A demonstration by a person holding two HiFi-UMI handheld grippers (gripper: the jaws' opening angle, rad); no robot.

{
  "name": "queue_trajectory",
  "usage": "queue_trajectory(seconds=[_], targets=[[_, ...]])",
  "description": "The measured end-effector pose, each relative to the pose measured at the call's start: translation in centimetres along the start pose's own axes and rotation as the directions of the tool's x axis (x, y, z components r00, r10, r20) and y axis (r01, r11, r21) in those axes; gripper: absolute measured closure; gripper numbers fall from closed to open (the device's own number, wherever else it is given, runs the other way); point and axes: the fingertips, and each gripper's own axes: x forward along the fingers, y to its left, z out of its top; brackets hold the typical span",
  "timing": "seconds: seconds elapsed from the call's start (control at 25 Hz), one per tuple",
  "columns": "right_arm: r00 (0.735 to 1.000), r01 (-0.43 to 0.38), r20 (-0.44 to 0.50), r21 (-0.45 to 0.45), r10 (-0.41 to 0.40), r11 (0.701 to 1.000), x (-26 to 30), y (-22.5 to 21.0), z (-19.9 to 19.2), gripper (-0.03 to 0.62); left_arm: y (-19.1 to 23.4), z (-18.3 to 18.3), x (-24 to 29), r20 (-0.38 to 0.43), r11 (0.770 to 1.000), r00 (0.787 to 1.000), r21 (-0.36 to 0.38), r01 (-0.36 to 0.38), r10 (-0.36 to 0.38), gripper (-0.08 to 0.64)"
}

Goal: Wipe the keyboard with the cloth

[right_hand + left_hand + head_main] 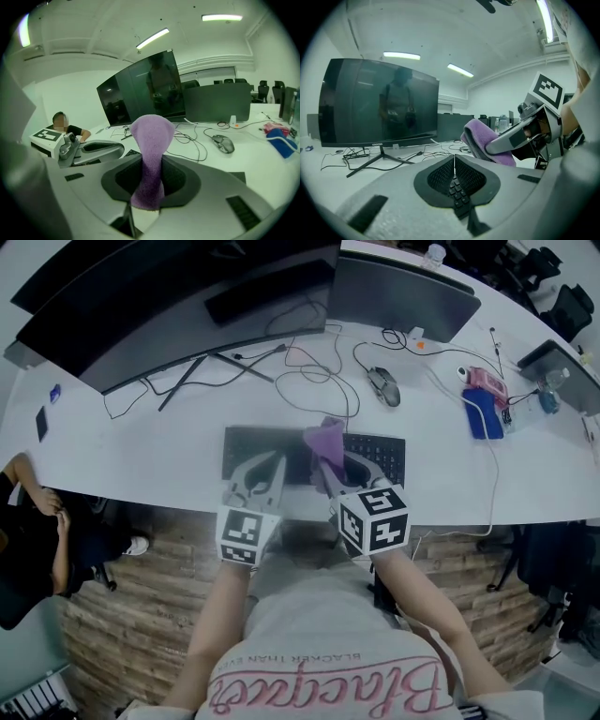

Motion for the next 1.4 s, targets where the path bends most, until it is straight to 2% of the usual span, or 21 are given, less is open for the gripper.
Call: queue_trajectory(seconds=[0.2,0.36,0.56,1.04,1.24,1.4], targets=[[0.995,-0.089,-0.045,0.065,0.092,0.994,3.1,4.2,-0.3,0.503,4.2,-1.3,-2.2,-0.015,0.998,0.999,-0.024,-0.053,0.053,0.552],[0.988,-0.133,-0.072,0.073,0.138,0.988,5.2,7.2,-0.4,0.503,7.0,-2.6,-3.6,-0.035,0.995,0.995,-0.037,-0.09,0.088,0.552],[0.979,-0.169,-0.108,0.063,0.175,0.984,7.6,10.6,-0.9,0.503,9.6,-3.5,-5.1,-0.047,0.994,0.994,-0.042,-0.101,0.099,0.552],[0.952,-0.201,-0.212,0.117,0.222,0.973,12.3,15.7,-4.6,0.503,13.7,-6.7,-8.3,-0.091,0.989,0.988,-0.064,-0.132,0.126,0.552],[0.921,-0.226,-0.293,0.133,0.257,0.965,14.2,17.5,-6.8,0.503,14.8,-8.1,-8.9,-0.116,0.989,0.986,-0.069,-0.132,0.123,0.552],[0.905,-0.217,-0.334,0.168,0.263,0.962,15.8,18.1,-7.9,0.503,15.2,-9.1,-9.1,-0.138,0.988,0.983,-0.076,-0.133,0.122,0.552]])
